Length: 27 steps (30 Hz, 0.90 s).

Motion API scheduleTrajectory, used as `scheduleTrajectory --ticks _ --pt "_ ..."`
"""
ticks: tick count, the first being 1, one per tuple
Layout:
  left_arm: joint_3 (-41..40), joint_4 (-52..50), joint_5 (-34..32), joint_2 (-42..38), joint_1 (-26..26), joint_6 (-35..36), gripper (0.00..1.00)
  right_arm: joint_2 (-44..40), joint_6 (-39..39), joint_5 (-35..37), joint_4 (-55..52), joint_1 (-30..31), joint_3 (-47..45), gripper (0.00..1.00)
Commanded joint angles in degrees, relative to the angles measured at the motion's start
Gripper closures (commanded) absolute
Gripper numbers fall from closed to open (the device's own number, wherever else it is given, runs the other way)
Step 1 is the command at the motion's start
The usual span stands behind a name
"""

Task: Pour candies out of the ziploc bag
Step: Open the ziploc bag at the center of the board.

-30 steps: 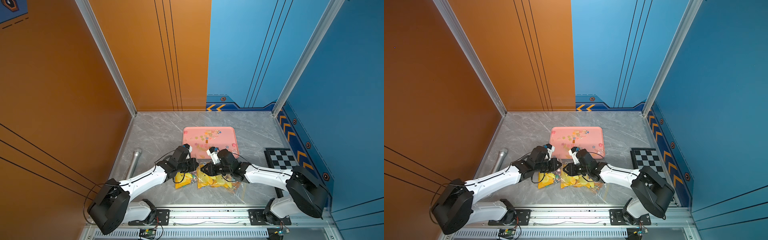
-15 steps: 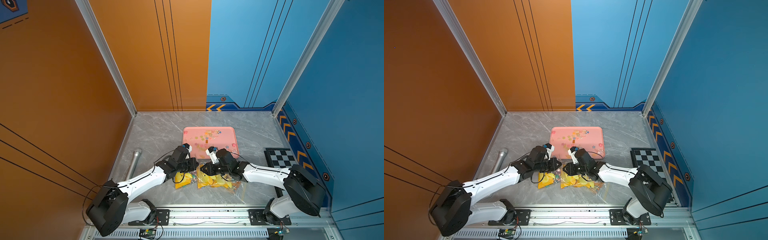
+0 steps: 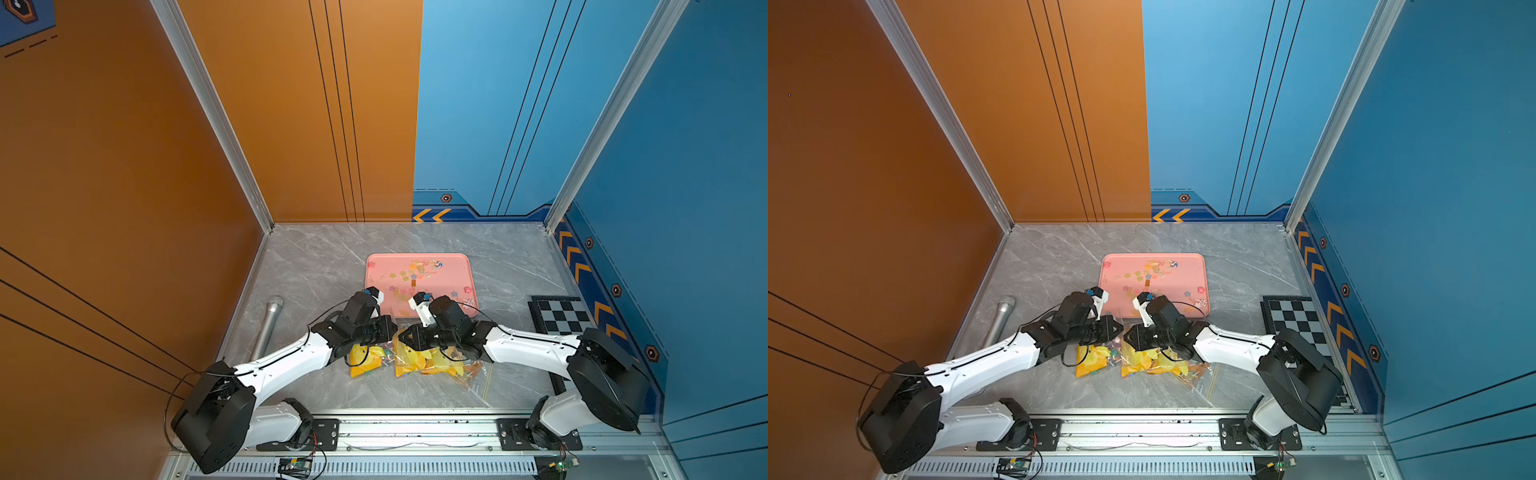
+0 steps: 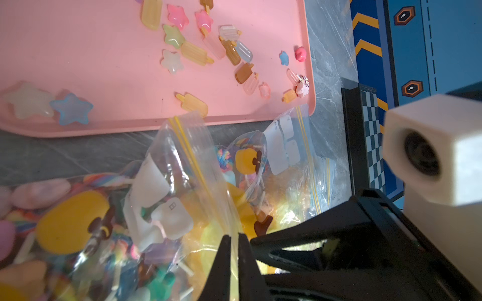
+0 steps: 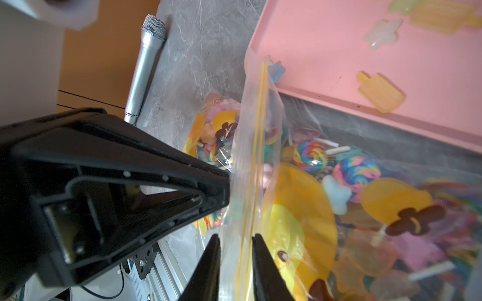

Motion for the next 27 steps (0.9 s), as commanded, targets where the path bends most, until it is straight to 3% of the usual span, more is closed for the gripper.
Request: scheduleTrajectory --ticks 1,17,27 --pt "0.3 -1.15 0.18 -0.15 -0.19 0.43 0.89 -0.23 -1.74 1.24 -2.87 0.45 1.57 0.76" --pt "1.74 -2.69 -0.04 -0.17 -0.45 1.22 0.87 0.73 -1.98 1.57 -3.65 0.37 2.45 0.8" --pt "2.25 -2.89 -0.14 -0.54 -1.23 1.19 0.75 0.88 -2.77 1.61 -4.9 0.45 2.9 1.0"
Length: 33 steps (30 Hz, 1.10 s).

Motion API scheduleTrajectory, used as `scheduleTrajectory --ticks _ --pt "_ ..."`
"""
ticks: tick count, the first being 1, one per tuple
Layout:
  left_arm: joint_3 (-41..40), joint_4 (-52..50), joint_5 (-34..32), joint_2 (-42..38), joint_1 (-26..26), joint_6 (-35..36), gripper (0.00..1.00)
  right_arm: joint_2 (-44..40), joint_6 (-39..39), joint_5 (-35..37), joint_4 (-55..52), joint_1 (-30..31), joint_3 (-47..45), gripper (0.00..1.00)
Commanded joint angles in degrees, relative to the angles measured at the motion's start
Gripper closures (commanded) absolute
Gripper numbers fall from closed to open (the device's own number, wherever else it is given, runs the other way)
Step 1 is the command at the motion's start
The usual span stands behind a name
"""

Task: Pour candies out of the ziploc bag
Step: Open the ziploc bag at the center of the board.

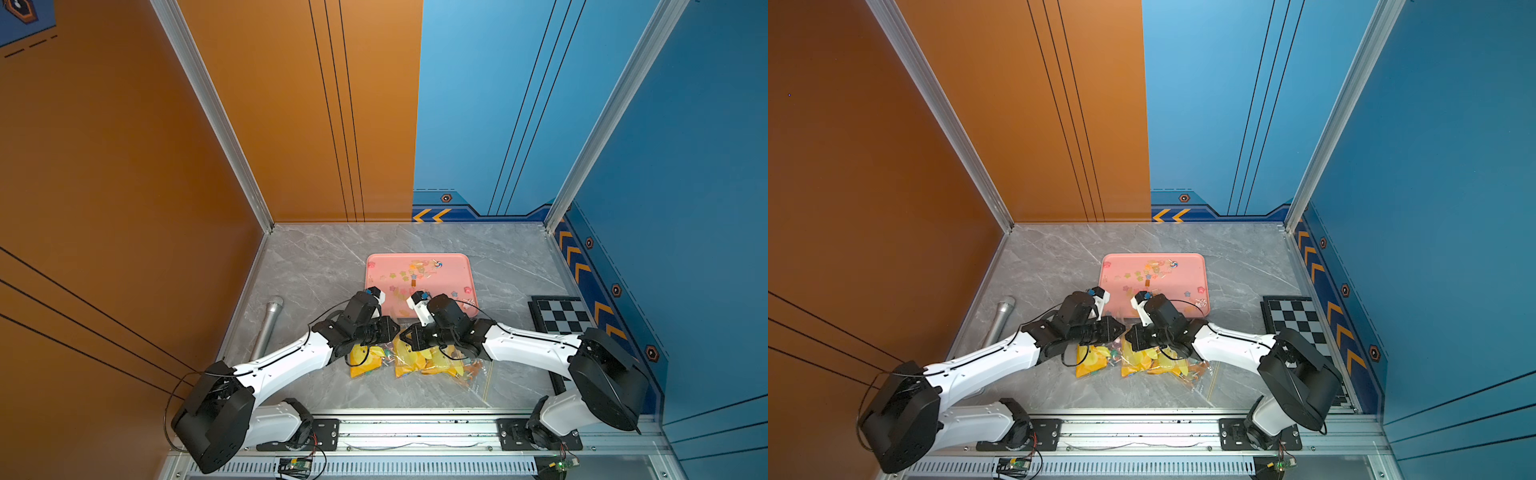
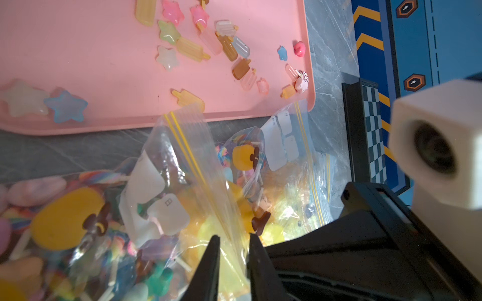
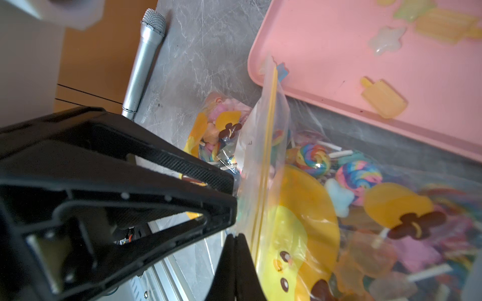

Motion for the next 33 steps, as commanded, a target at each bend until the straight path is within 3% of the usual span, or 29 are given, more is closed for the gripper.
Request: scheduleTrajectory --ticks 1,12,33 --pt "1.33 -1.18 -0.13 -0.58 -0.39 0.78 0.75 0.8 -1.05 1.43 -2.41 0.4 1.04 1.0" --pt "1.65 -0.17 -0.96 2.46 -2.06 0.28 0.74 0.6 -0.72 1.77 -2.37 0.49 0.78 1.0" --pt "0.29 1.72 -0.48 3.48 -2.08 -0.97 0.84 -0.24 2.95 3.13 -0.05 -1.88 -2.03 1.0"
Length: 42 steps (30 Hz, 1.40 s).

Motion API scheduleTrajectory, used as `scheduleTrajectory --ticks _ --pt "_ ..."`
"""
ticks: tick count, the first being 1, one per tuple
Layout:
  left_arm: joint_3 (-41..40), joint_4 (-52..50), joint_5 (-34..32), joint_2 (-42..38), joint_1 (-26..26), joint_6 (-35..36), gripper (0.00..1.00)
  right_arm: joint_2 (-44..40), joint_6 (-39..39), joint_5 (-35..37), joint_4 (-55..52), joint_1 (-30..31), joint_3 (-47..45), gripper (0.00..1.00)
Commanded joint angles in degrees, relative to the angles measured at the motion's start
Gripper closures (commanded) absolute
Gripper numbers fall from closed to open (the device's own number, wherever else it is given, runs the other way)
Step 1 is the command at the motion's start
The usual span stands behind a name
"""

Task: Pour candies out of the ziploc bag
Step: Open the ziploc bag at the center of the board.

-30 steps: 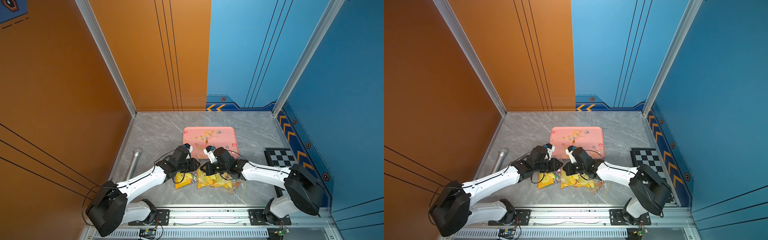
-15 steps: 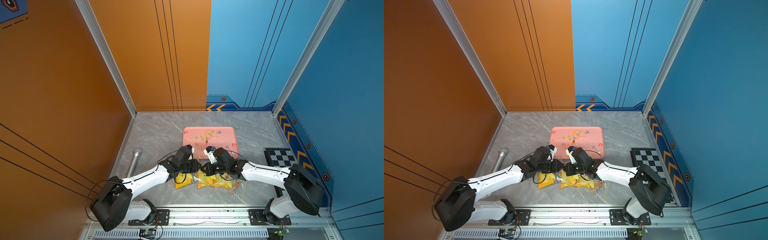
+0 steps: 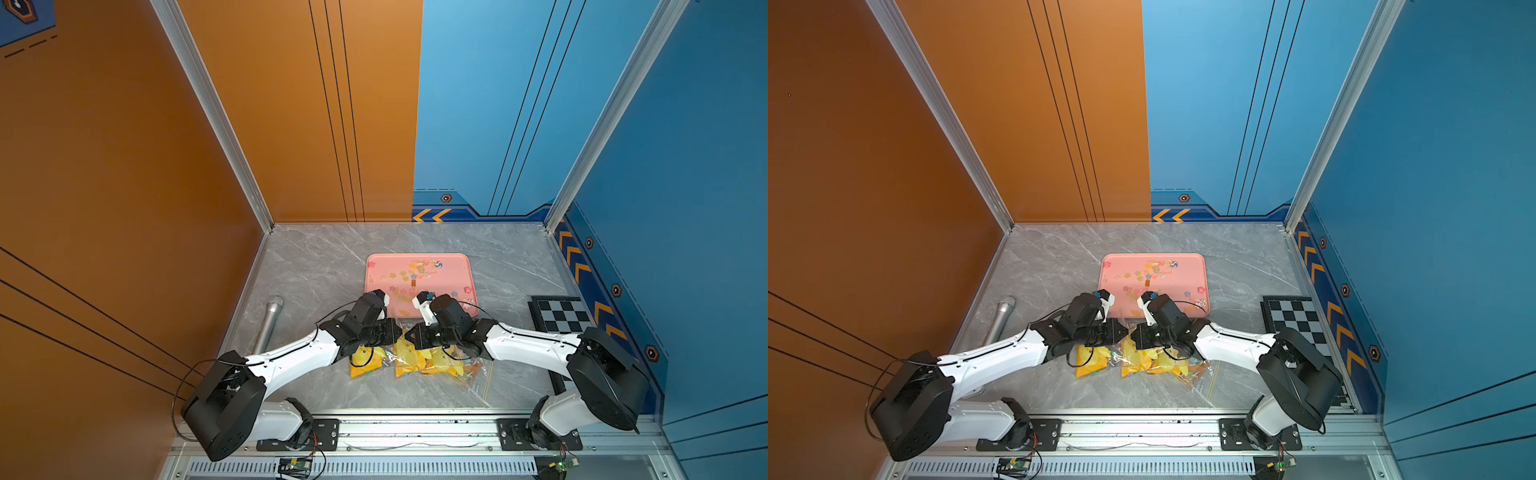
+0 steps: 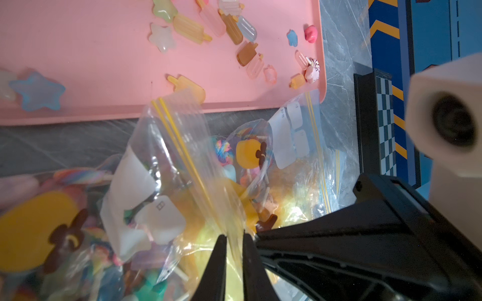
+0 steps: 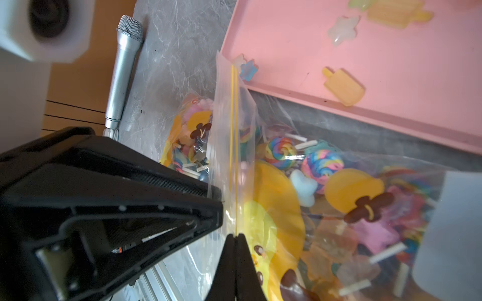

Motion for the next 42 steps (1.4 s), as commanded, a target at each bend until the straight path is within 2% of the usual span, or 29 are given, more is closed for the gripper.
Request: scheduleTrajectory --ticks 1,5,8,21,27,33,39,42 --pt "-0.23 0.4 -0.01 -0.37 -0.25 -0.03 0.85 -0.34 0.92 1.87 0.63 -0.29 -0.83 1.0" --pt "-0.21 0.64 0.36 0.02 -0.31 0.24 0.89 -0.52 1.26 1.73 1.07 -0.29 -1.03 1.0" --pt "-0.59 1.0 0.28 0.24 -0.27 0.17 1.0 -0.6 1.34 1.65 1.25 -0.37 -1.13 1.0" --pt "-0.95 0.33 0.28 -1.78 -0.22 1.31 1.0 -1.48 0.65 2.74 -0.25 -0.35 -0.94 1.0" --pt "-0.36 0.09 0.47 -1.44 -0.31 1.55 1.0 -1.68 -1.42 2.38 -2.44 1.36 1.02 0.83" --pt "0.12 0.02 0.85 -1.31 -0.49 1.75 1.0 -0.2 -1.82 3.29 -3.91 1.89 2.24 0.77" --pt "0.32 0.0 1.16 -1.9 -0.74 1.98 1.0 1.18 -1.89 4.0 -5.0 2.17 3.5 0.77" --pt "0.39 -0.21 1.16 -1.95 -0.7 2.14 1.0 1.76 -1.98 4.41 -5.73 2.17 4.21 0.86"
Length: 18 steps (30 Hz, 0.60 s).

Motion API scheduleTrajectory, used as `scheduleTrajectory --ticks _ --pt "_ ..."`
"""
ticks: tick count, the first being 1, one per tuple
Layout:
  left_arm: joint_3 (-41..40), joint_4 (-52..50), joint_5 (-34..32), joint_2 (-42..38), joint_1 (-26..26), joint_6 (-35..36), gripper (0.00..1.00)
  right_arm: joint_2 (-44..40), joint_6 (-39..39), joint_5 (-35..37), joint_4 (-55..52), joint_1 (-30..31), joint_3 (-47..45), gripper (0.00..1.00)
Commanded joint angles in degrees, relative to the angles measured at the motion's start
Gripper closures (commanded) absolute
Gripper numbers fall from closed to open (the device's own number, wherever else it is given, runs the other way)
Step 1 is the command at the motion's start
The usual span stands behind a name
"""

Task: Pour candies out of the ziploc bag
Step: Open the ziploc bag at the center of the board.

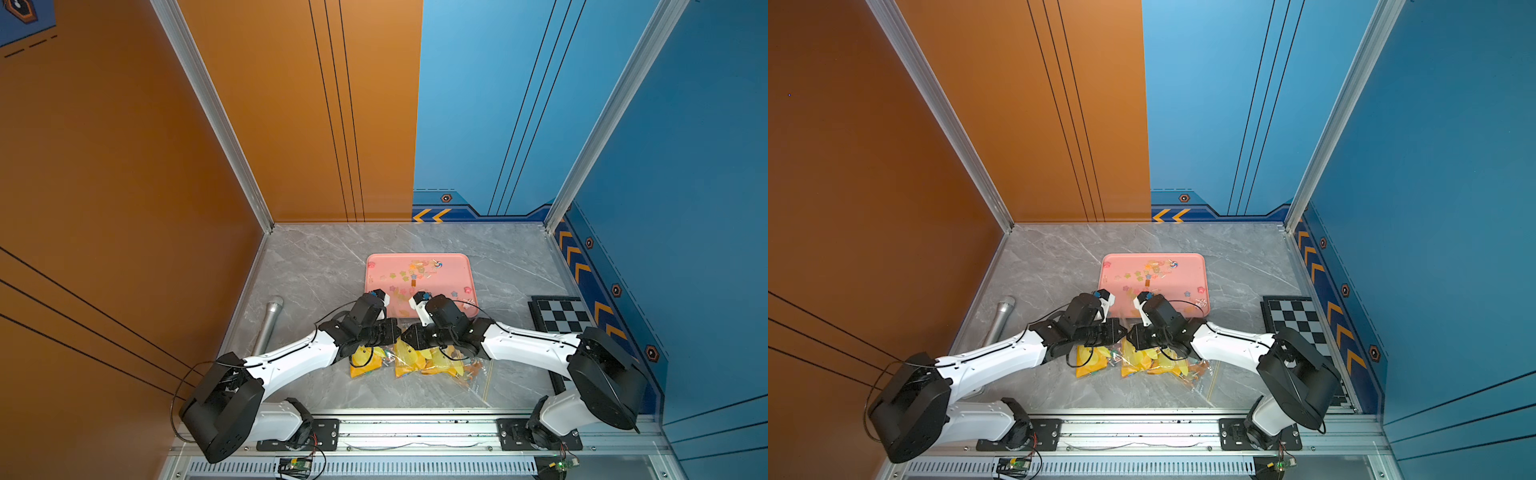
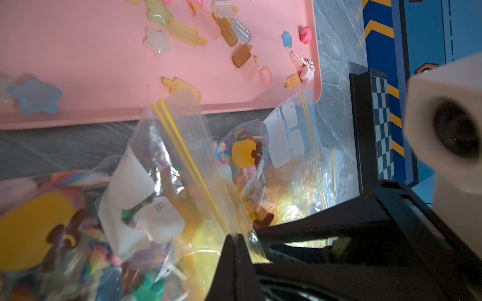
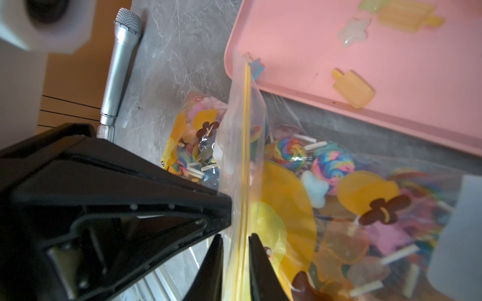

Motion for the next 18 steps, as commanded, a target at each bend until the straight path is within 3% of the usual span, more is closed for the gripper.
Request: scheduleTrajectory --ticks 1,5,18 --pt "0.72 -0.94 0.97 -1.32 -0.59 1.57 1.0 1.26 -0.92 2.0 -2.78 0.32 1.79 0.88" --pt "1.18 -2.86 0.15 -1.93 -0.59 2.43 1.0 1.57 -1.41 3.09 -4.49 0.32 2.27 1.0" --pt "3.25 -15.06 -6.75 -8.72 -0.15 6.7 1.0 -4.55 -1.32 8.48 -5.32 -0.97 -0.37 1.0"
